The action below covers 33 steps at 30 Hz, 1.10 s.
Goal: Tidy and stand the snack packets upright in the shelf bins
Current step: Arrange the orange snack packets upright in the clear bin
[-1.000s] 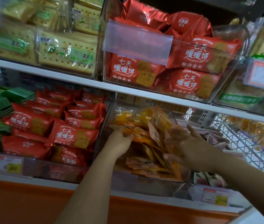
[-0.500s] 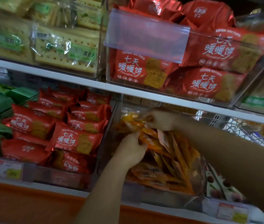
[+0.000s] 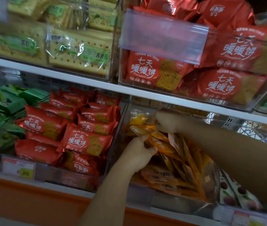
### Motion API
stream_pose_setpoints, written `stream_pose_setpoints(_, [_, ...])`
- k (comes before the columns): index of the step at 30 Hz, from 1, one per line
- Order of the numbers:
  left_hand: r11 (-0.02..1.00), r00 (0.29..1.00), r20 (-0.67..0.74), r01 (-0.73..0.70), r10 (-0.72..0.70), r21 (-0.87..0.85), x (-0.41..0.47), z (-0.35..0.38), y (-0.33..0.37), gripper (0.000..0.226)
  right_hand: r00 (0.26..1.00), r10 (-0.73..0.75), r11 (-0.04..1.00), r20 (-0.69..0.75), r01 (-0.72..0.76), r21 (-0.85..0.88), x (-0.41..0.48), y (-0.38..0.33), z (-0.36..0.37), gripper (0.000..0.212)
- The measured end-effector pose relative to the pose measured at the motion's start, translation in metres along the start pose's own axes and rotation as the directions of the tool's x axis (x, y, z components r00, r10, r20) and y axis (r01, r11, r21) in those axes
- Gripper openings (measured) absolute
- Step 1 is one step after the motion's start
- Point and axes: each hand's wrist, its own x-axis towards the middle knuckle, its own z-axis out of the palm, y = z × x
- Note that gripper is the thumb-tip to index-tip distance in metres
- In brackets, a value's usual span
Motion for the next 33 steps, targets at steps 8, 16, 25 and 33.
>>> stream_pose_setpoints(8, [0.967, 0.996, -0.093, -0.021, -0.003, -0.253, 0.003, 0.013, 0.006, 0.111, 0.976, 0.141, 0.982, -0.168, -0.116, 0.148, -0.076, 0.001, -0.008, 0.018])
stream_pose_setpoints(16, [0.987, 0.988, -0.045, -0.148, 0.146, -0.064, -0.002, 0.034, 0.03, 0.09, 0.906, 0.256, 0.929, -0.336, -0.135, 0.345, -0.138, -0.003, -0.004, 0.048])
stream_pose_setpoints(25, [0.966, 0.973, 0.154, -0.199, 0.175, 0.164, 0.001, 0.051, 0.031, 0.062, 0.871, 0.302, 0.943, -0.387, -0.213, 0.256, -0.154, 0.01, 0.0, 0.04])
stream_pose_setpoints(33, [0.911, 0.943, 0.279, -0.268, 0.182, 0.314, -0.004, 0.054, 0.025, 0.06, 0.892, 0.221, 0.943, -0.394, -0.092, 0.321, -0.167, 0.014, 0.019, 0.025])
